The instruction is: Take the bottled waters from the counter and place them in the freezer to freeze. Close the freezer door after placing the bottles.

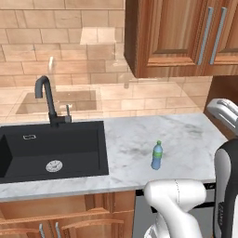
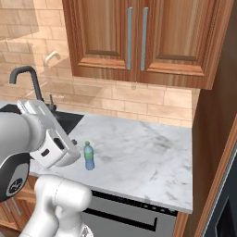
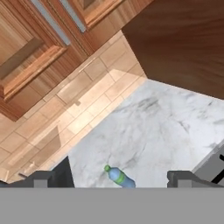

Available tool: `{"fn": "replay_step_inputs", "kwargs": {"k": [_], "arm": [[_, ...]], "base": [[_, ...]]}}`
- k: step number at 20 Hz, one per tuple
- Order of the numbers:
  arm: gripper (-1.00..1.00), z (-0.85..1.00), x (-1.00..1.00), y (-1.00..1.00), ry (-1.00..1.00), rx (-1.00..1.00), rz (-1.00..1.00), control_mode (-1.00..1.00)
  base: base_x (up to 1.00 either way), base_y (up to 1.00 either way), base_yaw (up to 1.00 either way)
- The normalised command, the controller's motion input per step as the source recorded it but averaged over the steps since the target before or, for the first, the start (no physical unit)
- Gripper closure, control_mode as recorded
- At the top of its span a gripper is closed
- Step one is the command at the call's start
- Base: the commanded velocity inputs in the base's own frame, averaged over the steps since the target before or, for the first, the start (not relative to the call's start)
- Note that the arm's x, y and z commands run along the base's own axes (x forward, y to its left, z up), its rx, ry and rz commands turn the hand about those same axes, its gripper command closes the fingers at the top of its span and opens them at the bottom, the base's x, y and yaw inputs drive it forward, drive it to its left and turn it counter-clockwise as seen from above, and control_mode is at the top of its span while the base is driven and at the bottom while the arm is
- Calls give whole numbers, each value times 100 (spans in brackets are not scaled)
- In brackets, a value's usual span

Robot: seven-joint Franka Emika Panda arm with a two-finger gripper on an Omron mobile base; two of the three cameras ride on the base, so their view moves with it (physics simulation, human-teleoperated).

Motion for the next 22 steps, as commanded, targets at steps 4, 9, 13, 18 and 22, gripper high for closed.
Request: {"fn": "replay_step_inputs", "kwargs": {"k": [4, 9, 13, 18, 22], "arm": [[-100, 0, 8, -38, 0, 3, 2, -100], [-100, -2, 50, -67, 3, 6, 0, -100], [-100, -27, 81, -46, 26, 3, 13, -100], [-100, -48, 50, -9, 26, -2, 37, -100], [-100, -77, 42, 0, 27, -12, 54, -100]], "base": [[0, 0, 0], [0, 0, 0], [0, 0, 0], [0, 0, 0], [0, 0, 0]]}}
